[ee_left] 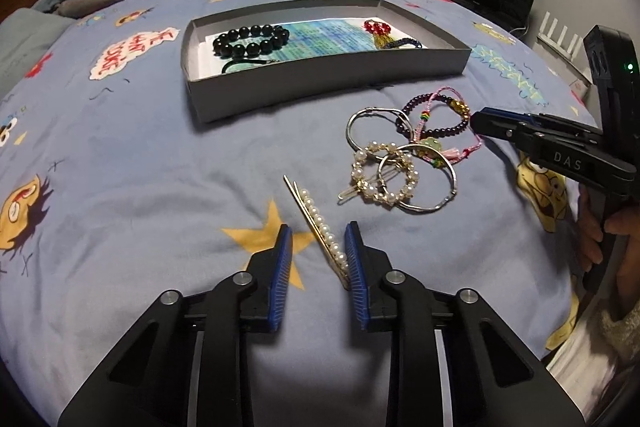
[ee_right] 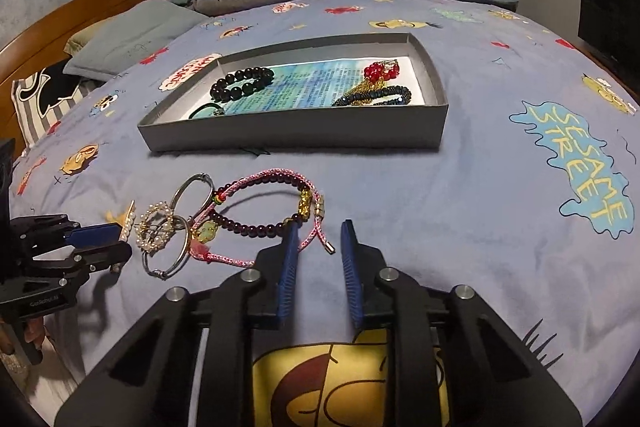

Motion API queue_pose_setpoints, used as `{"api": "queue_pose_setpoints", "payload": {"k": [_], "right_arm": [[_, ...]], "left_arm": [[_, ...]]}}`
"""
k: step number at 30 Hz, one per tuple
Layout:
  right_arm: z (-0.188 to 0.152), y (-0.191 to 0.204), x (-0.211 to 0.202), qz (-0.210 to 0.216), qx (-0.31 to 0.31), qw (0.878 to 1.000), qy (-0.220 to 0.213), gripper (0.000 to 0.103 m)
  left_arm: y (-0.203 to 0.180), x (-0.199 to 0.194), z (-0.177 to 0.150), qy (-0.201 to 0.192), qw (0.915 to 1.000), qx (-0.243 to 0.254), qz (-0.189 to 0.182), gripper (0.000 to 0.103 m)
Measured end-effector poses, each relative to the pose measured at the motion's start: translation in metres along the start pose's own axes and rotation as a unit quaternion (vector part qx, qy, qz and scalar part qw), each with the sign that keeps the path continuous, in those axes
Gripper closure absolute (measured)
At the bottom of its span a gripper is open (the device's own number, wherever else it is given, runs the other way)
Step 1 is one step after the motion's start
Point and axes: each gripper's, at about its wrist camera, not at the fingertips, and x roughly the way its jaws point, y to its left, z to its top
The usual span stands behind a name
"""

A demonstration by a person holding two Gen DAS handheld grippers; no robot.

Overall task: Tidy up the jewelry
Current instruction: 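Grasp the pearl hair clip with the left tool while the right tool grasps a pink string bracelet, then carry the pearl clip and pink bracelet into the grey box and open both tools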

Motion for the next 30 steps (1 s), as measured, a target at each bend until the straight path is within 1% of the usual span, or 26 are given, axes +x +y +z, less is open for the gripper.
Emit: {"api": "queue_pose_setpoints", "payload": {"k": [2,3,10,11,12,14,18,21,28,30], "right_arm": [[0.000,0.001,0.003,-0.005,0.000,1.000,0.002,0.082],[0.001,0.001,0.005,-0.008,0.001,1.000,0.005,0.082],[0.008,-0.001,0.018,-0.016,0.009,1.000,0.012,0.083],[0.009,0.000,0.020,-0.018,0.007,1.000,0.012,0.085],[0.009,0.000,0.020,-0.017,0.007,1.000,0.012,0.091],[0.009,0.001,0.021,-0.007,0.008,1.000,0.017,0.098],[0.010,0.001,0.016,-0.004,0.011,1.000,0.009,0.098],[0.012,0.002,0.004,0.000,0.010,1.000,-0.010,0.098],[0.020,0.016,-0.038,0.000,-0.022,0.996,-0.092,0.098],[0.024,0.019,-0.046,0.000,-0.029,0.994,-0.105,0.098]], "left_arm": [[0.000,0.003,0.001,-0.001,1.0000,0.003,0.008,0.082],[0.000,0.004,0.002,-0.002,0.9999,0.003,0.015,0.086],[0.004,0.012,0.010,-0.007,0.9997,0.004,0.024,0.092],[0.004,0.013,0.010,-0.007,0.9996,0.006,0.026,0.093],[0.003,0.013,0.010,-0.007,0.9996,0.008,0.028,0.093],[0.003,0.013,0.011,-0.007,0.9993,0.014,0.033,0.096],[0.003,0.009,0.011,-0.015,0.9992,0.018,0.032,0.096],[0.003,0.004,0.010,-0.022,0.9990,0.019,0.035,0.096],[0.003,-0.011,0.012,-0.046,0.9981,0.016,0.037,0.096],[0.002,-0.015,0.013,-0.053,0.9977,0.017,0.039,0.096]]}}
